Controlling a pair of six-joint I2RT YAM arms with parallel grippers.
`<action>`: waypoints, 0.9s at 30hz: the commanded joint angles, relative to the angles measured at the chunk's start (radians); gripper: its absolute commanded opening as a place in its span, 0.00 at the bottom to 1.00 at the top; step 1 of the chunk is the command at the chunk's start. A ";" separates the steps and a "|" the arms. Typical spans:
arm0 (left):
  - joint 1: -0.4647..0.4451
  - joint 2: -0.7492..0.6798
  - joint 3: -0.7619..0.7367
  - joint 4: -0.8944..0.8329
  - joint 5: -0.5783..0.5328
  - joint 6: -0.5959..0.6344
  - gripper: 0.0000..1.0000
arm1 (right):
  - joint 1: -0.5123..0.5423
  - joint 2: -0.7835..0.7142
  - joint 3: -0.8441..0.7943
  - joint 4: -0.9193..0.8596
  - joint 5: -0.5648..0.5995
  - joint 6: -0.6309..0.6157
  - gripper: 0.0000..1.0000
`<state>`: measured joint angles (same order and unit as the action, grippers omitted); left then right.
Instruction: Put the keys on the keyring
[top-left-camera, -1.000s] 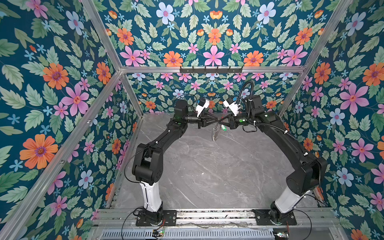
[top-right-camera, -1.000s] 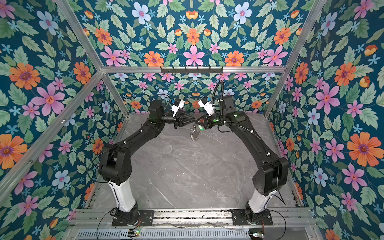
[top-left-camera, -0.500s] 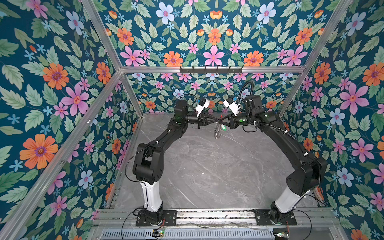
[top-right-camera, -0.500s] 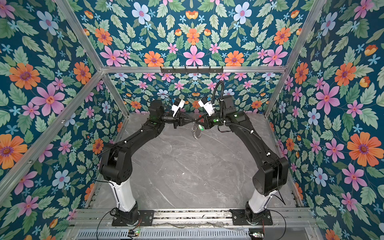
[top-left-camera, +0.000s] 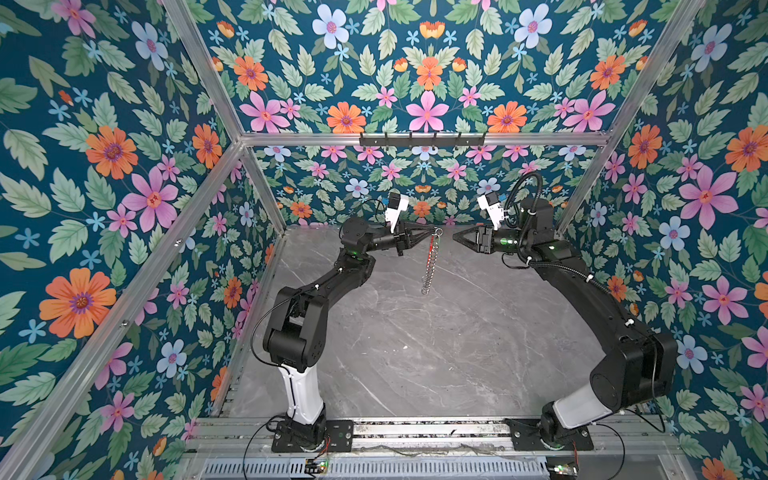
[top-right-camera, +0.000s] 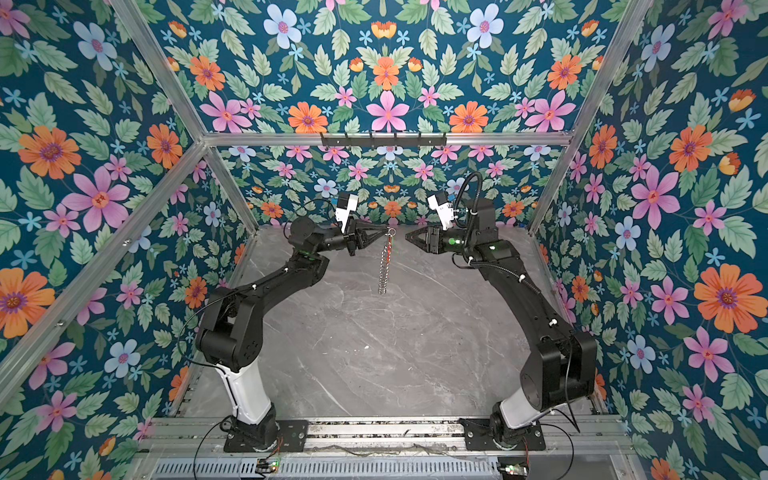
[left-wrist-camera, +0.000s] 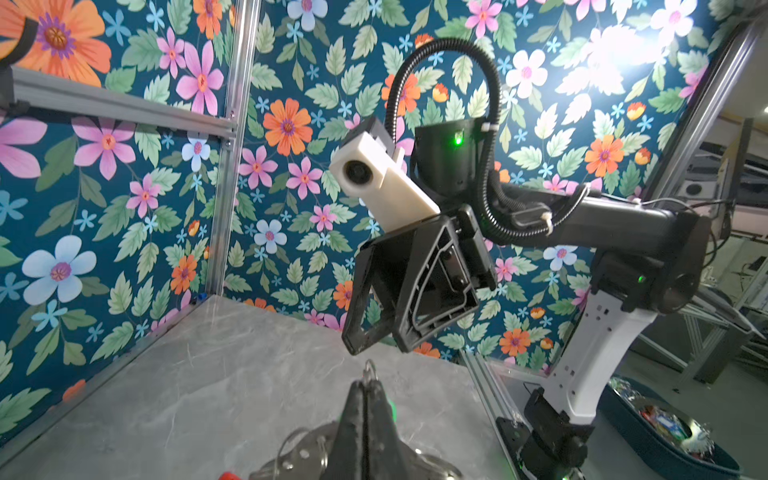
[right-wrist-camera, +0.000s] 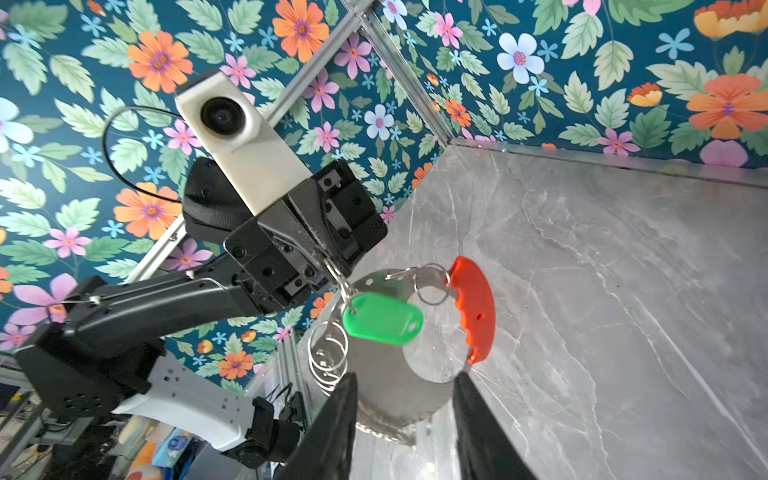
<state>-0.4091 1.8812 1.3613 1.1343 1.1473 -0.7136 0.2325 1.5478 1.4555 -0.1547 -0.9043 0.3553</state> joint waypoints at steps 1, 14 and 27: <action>-0.009 0.008 0.008 0.157 -0.037 -0.107 0.00 | -0.002 0.004 0.000 0.143 -0.079 0.090 0.41; -0.028 0.015 0.031 0.123 -0.039 -0.108 0.00 | 0.016 0.060 0.028 0.316 -0.147 0.236 0.42; -0.033 0.016 0.044 0.111 -0.041 -0.107 0.00 | 0.030 0.057 0.031 0.255 -0.116 0.194 0.04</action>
<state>-0.4412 1.8999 1.3991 1.2072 1.1122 -0.8124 0.2619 1.6073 1.4784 0.1028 -1.0283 0.5625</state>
